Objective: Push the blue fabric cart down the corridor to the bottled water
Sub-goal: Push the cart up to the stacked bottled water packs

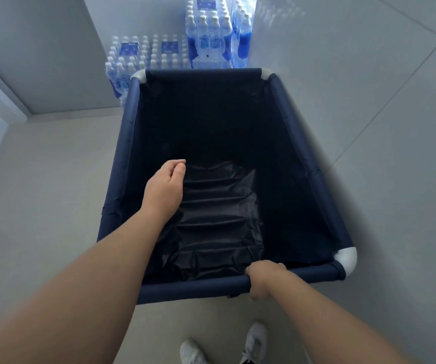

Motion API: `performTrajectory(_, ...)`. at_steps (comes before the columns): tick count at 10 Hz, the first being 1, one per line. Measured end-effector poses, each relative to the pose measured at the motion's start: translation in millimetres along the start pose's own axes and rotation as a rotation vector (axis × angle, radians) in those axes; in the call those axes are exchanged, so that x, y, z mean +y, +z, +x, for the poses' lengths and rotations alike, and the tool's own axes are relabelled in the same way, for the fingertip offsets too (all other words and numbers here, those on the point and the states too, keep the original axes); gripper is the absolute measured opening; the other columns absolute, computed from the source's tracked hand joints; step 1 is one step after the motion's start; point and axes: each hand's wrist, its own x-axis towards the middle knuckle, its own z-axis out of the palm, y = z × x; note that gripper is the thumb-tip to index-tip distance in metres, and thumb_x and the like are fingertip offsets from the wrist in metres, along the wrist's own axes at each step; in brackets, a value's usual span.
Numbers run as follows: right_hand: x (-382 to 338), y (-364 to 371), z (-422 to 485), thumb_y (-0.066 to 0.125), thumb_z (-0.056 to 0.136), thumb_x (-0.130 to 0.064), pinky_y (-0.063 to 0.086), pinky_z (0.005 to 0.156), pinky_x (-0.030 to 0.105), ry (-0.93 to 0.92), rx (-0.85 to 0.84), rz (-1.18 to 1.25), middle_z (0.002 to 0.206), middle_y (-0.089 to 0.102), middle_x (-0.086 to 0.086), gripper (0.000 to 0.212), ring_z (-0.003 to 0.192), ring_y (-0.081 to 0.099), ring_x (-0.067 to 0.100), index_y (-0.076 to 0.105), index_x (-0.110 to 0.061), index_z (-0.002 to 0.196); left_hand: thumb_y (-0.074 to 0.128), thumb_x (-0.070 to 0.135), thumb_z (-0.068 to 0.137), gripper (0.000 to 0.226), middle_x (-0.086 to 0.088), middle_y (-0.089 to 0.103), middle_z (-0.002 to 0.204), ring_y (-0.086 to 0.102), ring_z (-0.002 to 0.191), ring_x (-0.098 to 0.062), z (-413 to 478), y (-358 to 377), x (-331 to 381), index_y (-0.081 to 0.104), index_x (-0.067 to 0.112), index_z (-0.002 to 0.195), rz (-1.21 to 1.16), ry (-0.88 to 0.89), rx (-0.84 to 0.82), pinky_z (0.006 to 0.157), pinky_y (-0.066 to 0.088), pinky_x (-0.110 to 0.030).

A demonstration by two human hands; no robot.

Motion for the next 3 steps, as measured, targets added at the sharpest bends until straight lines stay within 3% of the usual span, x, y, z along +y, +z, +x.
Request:
performTrajectory(1, 0.8, 1.4, -1.8, 0.068, 0.086, -0.033, 0.038, 0.098, 0.042, -0.015, 0.038, 0.024, 0.118, 0.063, 0.001, 0.044, 0.11, 0.058, 0.026, 0.057, -0.023, 0.127, 0.038, 0.043, 0.106, 0.041, 0.012, 0.065, 0.121, 0.059, 0.118, -0.01, 0.4, 0.6, 8.0, 0.06, 0.029, 0.138, -0.018, 0.016, -0.014, 0.103, 0.05, -0.043)
performTrajectory(3, 10.3, -1.0, -12.1, 0.068, 0.063, -0.071, 0.036, 0.1, 0.037, -0.116, 0.163, 0.342, 0.128, 0.062, -0.012, 0.08, 0.12, 0.055, 0.018, 0.053, -0.038, 0.135, 0.039, 0.044, 0.106, 0.037, 0.021, 0.064, 0.106, 0.06, 0.107, -0.003, -6.5, 5.8, 7.2, 0.06, 0.033, 0.134, -0.024, 0.009, -0.002, 0.097, 0.052, -0.04)
